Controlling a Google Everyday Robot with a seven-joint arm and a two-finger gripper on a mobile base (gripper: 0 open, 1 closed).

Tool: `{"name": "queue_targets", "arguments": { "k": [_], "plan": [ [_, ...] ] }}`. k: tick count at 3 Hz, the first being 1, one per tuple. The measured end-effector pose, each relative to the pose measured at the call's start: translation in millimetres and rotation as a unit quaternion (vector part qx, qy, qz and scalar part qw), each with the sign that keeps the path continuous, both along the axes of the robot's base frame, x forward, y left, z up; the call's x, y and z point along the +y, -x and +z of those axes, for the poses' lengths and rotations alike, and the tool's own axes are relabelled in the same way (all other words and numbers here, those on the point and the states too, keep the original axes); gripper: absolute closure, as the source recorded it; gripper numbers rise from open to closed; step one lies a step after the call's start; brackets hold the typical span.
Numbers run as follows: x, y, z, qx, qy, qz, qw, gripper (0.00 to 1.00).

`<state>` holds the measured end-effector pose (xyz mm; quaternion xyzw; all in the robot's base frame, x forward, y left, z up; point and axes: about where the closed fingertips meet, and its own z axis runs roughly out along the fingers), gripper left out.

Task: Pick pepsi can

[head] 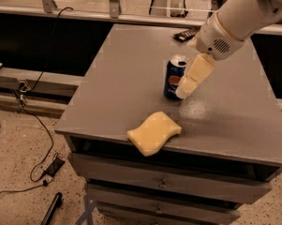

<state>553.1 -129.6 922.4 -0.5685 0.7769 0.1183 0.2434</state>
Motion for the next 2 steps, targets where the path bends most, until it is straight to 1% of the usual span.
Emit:
{"name": "queue_targets", "arguments": {
  "k": [1,2],
  "plan": [
    [8.7,-8.5,-9.3,0.009,-0.007,0.007,0.9999,0.18],
    [13.2,-15.4,-17.0,0.016,-0.013,0.010,0.9997,0.43]
  ]
}}
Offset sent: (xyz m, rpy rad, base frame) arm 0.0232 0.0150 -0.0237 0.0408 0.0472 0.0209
